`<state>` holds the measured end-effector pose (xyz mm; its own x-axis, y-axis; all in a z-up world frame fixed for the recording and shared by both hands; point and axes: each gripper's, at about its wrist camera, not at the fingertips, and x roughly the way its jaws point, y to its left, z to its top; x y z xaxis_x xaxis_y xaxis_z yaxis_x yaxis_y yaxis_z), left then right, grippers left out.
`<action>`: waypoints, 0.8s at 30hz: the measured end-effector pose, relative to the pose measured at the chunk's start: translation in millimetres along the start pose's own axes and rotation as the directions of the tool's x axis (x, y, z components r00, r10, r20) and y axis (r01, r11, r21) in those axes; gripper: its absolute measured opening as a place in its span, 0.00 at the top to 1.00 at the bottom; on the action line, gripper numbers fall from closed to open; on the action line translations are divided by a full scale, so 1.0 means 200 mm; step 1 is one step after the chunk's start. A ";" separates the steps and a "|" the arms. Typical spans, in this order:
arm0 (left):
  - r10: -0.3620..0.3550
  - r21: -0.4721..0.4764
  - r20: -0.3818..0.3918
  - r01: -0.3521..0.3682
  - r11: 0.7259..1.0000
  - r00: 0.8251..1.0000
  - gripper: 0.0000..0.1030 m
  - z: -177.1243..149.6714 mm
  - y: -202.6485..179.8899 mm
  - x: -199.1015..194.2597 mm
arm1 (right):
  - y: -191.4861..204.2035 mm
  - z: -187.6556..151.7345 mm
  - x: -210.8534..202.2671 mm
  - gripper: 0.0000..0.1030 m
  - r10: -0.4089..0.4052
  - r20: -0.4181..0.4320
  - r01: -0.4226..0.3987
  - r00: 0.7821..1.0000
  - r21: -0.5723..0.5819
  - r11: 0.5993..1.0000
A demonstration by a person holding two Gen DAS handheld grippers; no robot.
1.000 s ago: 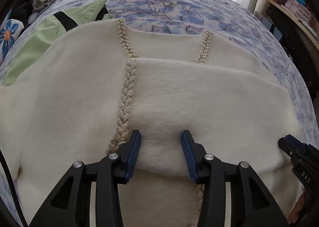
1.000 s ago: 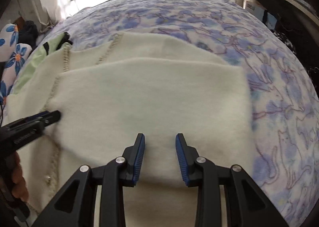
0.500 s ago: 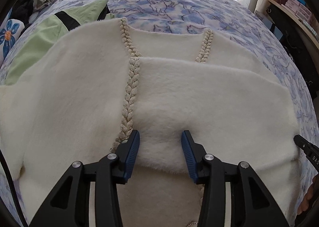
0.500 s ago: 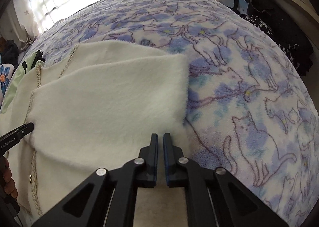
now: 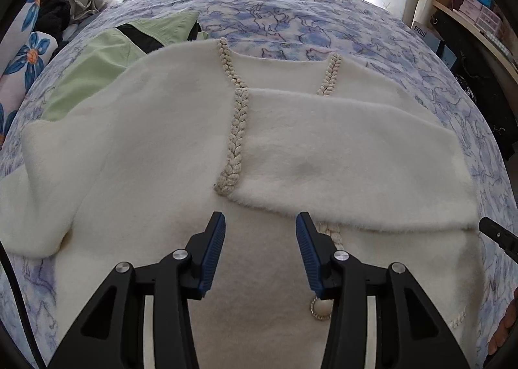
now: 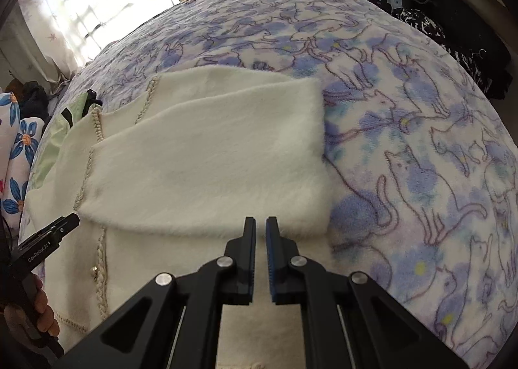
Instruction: Fold large clothes
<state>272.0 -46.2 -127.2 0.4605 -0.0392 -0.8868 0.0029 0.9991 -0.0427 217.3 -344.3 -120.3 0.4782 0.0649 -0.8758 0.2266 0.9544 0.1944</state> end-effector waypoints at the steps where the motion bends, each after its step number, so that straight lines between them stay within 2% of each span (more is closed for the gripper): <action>1: -0.001 -0.001 0.003 0.001 1.000 1.000 0.57 -0.02 0.01 -0.03 | 0.02 -0.02 -0.03 0.94 0.008 0.004 -0.008 1.000 -0.003 1.000; 10: 0.021 0.027 0.046 -0.022 0.999 0.999 0.57 -0.22 0.06 -0.35 | 0.22 -0.20 -0.28 0.94 0.065 0.040 -0.063 0.997 -0.037 0.997; 13: 0.019 0.038 0.061 -0.021 0.999 0.998 0.52 -0.30 0.08 -0.46 | 0.29 -0.28 -0.36 0.94 0.082 0.048 -0.079 0.996 -0.053 0.995; 16: 0.026 0.054 0.080 -0.030 0.998 0.996 0.51 -0.37 0.10 -0.56 | 0.37 -0.35 -0.43 0.94 0.104 0.057 -0.100 0.993 -0.075 0.992; 24: -0.016 0.067 0.104 0.009 0.998 0.994 0.45 -0.56 0.22 -0.80 | 0.63 -0.50 -0.58 0.94 0.136 0.075 -0.123 0.988 -0.158 0.980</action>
<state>99.8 2.4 -38.7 0.5506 -0.0536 -0.8331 0.0667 0.9976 -0.0201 105.5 -203.1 -39.3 0.5671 0.1717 -0.8055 0.0292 0.9732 0.2280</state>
